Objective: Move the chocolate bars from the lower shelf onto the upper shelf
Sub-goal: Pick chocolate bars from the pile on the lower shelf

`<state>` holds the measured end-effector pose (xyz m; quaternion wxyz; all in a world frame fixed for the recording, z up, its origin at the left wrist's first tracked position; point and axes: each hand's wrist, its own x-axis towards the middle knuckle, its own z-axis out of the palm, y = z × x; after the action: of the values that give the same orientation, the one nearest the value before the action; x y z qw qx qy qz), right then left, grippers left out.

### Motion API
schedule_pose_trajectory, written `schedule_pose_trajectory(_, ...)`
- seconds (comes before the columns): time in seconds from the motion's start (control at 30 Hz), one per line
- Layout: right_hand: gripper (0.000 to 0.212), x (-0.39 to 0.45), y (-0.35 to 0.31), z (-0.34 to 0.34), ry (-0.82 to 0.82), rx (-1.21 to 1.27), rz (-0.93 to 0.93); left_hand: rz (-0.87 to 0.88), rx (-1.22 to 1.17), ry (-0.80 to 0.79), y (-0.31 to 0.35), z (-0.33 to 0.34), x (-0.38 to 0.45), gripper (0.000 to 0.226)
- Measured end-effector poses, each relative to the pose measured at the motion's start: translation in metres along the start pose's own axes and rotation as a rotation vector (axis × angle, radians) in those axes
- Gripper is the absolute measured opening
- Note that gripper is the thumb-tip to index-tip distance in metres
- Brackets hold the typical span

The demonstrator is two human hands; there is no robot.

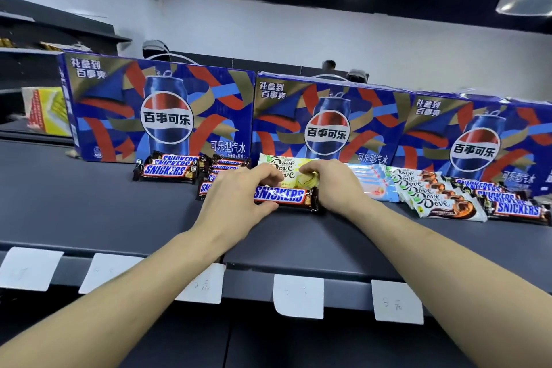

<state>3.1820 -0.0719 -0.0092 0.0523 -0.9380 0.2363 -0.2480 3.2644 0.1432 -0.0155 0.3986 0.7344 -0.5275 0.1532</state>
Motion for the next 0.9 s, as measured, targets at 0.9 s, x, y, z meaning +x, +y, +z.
schedule_pose_trajectory(0.9,0.031,-0.100,0.170,-0.102,0.123,0.185,-0.017,-0.007,-0.022,-0.050,0.175,0.115,0.013,0.038)
